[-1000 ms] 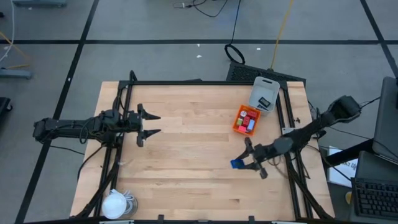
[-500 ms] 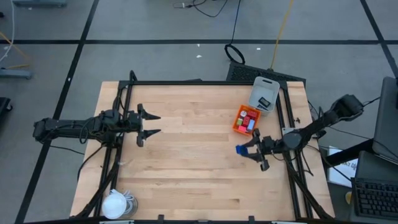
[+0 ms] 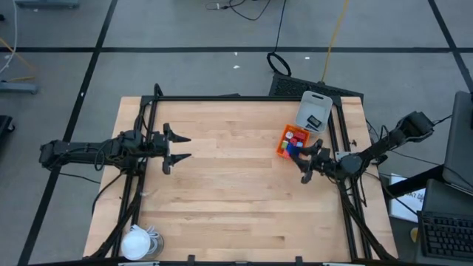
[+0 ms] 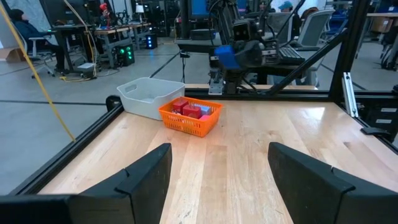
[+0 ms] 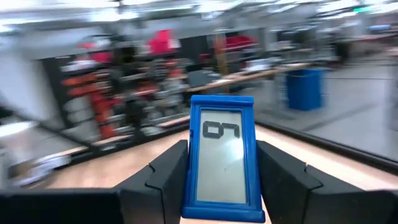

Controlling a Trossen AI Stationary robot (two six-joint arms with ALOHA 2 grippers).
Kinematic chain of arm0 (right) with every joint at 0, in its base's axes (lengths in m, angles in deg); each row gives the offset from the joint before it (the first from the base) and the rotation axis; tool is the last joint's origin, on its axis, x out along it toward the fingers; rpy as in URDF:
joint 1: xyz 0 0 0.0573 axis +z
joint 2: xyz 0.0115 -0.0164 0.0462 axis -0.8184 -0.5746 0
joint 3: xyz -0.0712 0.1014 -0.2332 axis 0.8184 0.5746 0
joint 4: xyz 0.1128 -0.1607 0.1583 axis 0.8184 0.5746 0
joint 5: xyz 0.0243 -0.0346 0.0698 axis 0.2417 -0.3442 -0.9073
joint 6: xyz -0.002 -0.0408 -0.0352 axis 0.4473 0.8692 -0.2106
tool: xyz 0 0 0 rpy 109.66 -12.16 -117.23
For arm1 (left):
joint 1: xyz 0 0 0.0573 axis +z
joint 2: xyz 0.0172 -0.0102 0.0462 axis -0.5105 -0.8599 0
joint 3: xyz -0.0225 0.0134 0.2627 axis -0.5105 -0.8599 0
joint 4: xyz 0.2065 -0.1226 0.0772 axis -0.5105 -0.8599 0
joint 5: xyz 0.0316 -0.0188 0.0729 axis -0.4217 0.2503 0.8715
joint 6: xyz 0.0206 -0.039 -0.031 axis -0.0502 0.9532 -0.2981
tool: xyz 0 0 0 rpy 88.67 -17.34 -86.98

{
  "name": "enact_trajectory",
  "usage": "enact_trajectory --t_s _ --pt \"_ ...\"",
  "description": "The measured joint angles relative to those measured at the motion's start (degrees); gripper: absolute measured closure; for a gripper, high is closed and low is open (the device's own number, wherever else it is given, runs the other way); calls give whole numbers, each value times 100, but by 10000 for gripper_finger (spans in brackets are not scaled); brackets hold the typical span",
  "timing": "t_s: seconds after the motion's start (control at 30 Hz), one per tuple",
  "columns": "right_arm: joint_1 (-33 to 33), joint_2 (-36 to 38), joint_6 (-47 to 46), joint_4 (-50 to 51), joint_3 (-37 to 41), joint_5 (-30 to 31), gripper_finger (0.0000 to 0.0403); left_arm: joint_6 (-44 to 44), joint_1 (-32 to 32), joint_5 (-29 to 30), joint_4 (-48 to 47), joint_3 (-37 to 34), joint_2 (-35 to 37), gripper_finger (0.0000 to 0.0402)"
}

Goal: Pick & Place Office items
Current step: Put the blue digital clock into the gray bin

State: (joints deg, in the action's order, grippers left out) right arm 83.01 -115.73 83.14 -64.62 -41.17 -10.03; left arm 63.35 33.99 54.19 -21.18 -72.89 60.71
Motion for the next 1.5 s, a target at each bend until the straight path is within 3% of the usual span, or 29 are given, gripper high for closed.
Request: enact_trajectory --t_s 0.13,0.23,0.7,0.9,1.03,1.17,1.3,1.5 --pt "-76 62 2 5 2 1211 250 1 -1 -1 0 0 -1 131" --pt "-300 197 117 -6 4 1625 251 1 -2 -2 0 0 -1 131" --pt "-1589 1334 588 234 4 1668 250 1 0 0 0 0 -2 131" --pt "-1958 1506 1069 462 -27 2562 253 1 -1 -1 -1 0 0 131" --pt "-1965 1553 1584 490 -327 2660 254 0 0 -1 0 0 0 131" --pt "-1825 1552 1740 1373 -836 2805 247 1 -1 -1 -1 0 -2 131" --pt "-1797 1549 1199 2735 -1376 2777 252 1 -2 -2 0 0 -2 131" --pt "-2162 1551 -70 4681 -2039 1752 252 0 -1 -1 0 0 -2 131"
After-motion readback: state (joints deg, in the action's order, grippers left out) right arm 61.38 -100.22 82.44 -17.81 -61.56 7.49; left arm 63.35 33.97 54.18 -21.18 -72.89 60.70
